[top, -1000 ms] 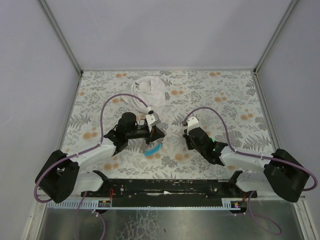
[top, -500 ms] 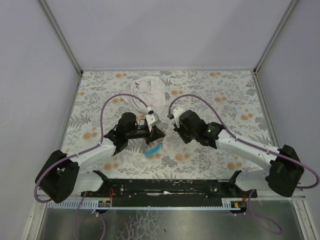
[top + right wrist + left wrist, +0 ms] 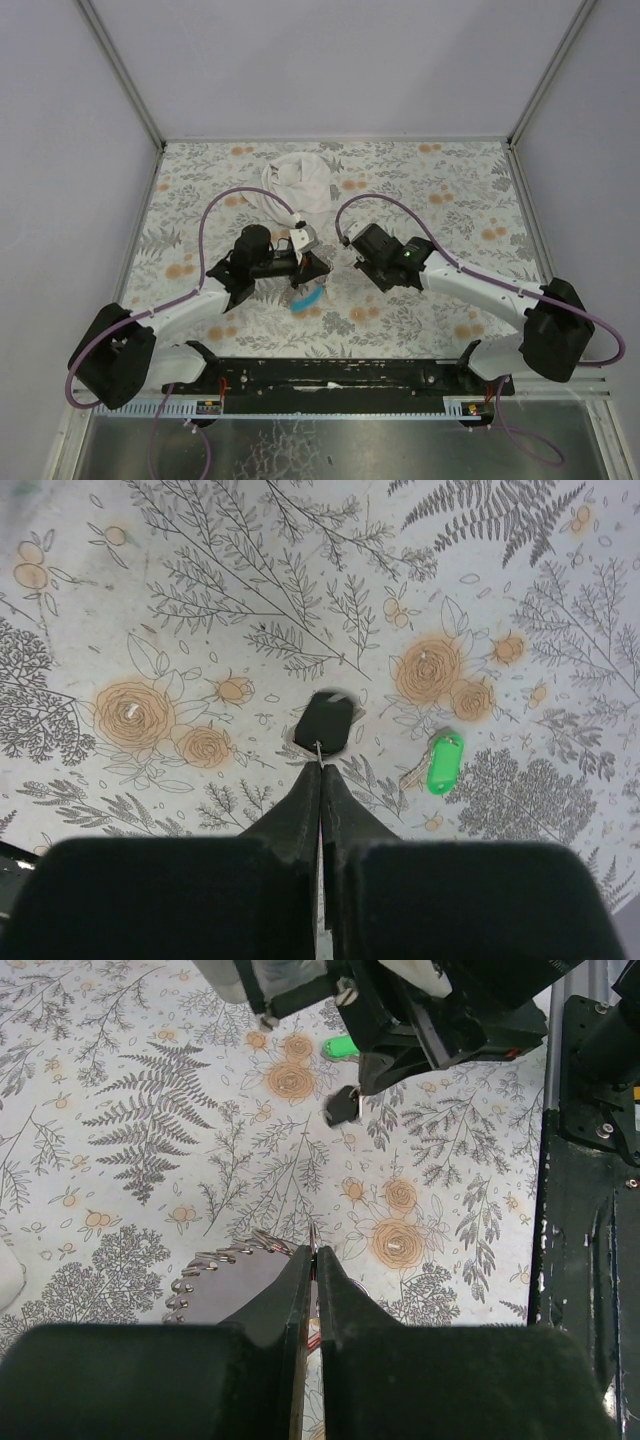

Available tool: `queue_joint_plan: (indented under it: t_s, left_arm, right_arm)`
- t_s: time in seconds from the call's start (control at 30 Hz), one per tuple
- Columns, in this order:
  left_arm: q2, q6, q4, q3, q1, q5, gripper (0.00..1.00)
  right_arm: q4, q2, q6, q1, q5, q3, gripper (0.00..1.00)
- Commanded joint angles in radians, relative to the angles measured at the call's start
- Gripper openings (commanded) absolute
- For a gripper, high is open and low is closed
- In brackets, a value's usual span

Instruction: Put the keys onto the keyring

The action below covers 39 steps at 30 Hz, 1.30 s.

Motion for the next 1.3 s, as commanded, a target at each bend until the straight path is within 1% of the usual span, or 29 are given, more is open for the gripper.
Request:
queue_joint_plan:
  t_s: [0.0,0.07,0.23,0.37,0.6,0.7,0.9,1.07,1.27]
  left_arm:
    - [-0.031,0.004,0.071,-0.012,-0.005,0.035,0.0]
    - [-0.034,0.006,0.076,-0.017,-0.005,0.045,0.0]
    - [-0.037,0.007,0.103,-0.026,-0.005,0.087,0.0]
    - [-0.039,0.011,0.108,-0.029,-0.005,0.113,0.0]
    - [-0.024,0.02,0.104,-0.023,-0.008,0.17,0.0]
    - [-0.01,0.028,0.094,-0.012,-0.011,0.191,0.0]
    - [-0.001,0.038,0.085,-0.006,-0.019,0.203,0.0]
    - [0.008,0.041,0.075,0.003,-0.023,0.224,0.0]
    - [0.019,0.039,0.077,0.004,-0.025,0.211,0.0]
  right_arm:
    - [0.171,-0.106,-0.102,0.002,-0.089,-0.065,0.0]
    - [0.258,-0.157,-0.14,0.002,-0.127,-0.113,0.0]
    - [0.368,-0.236,-0.227,0.002,-0.221,-0.175,0.0]
    - [0.413,-0.263,-0.278,0.001,-0.235,-0.197,0.0]
    - [0.472,-0.327,-0.392,0.001,-0.386,-0.228,0.0]
    - [0.534,-0.361,-0.426,0.002,-0.461,-0.274,0.0]
    - [0.517,-0.353,-0.489,0.002,-0.555,-0.274,0.0]
    - [0.524,-0.334,-0.505,0.002,-0.591,-0.266,0.0]
    - [0.539,-0.313,-0.508,0.002,-0.642,-0.254,0.0]
